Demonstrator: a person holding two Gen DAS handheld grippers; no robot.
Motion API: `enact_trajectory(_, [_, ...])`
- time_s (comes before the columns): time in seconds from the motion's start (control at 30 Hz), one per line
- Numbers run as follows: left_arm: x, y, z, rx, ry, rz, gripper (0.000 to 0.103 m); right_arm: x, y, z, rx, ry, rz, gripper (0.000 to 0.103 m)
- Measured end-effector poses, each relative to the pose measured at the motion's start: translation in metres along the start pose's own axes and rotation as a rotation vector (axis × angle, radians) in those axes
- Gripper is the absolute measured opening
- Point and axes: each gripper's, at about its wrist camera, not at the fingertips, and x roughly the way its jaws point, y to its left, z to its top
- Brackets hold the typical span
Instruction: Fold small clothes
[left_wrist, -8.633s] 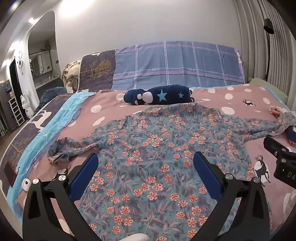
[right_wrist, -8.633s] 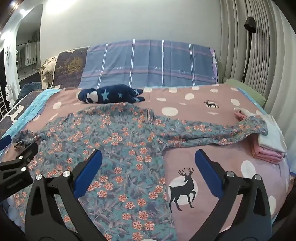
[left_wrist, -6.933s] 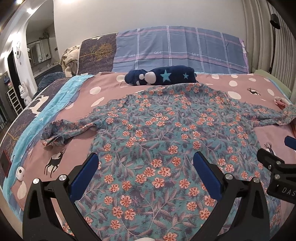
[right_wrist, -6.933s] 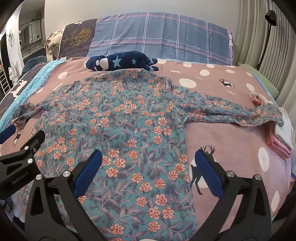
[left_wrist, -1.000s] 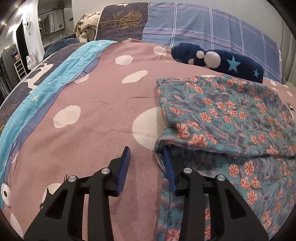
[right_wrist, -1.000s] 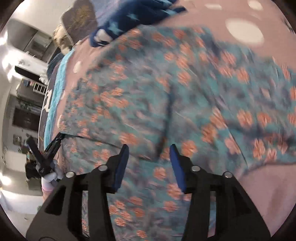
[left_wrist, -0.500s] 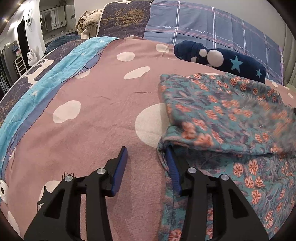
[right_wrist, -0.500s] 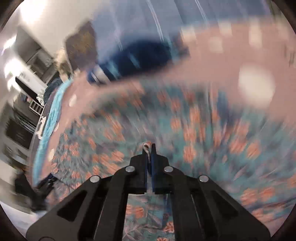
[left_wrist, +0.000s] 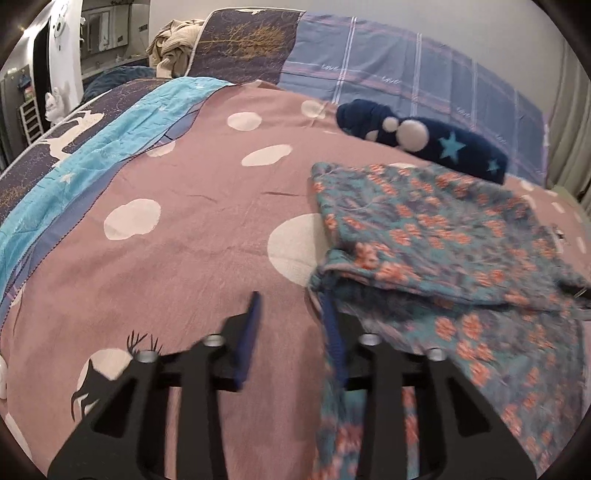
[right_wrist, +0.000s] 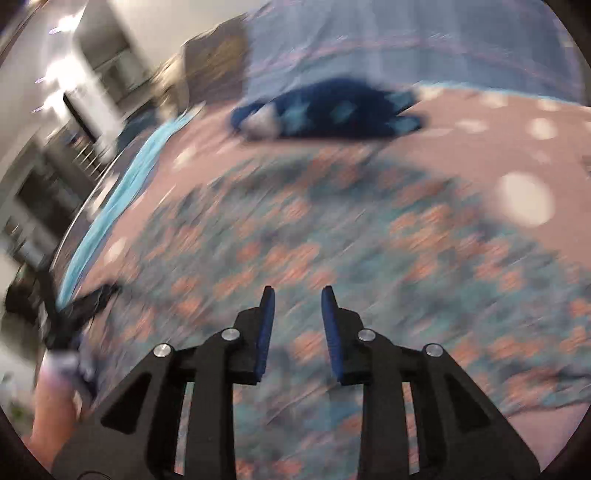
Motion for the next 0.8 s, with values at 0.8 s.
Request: enact_trajectory(0.8, [0.018,0.000,0.008,0.017,-0.008,-0.154,0.039,0.074,0.172,0.123,-0.307,0.001,0.073,0.034])
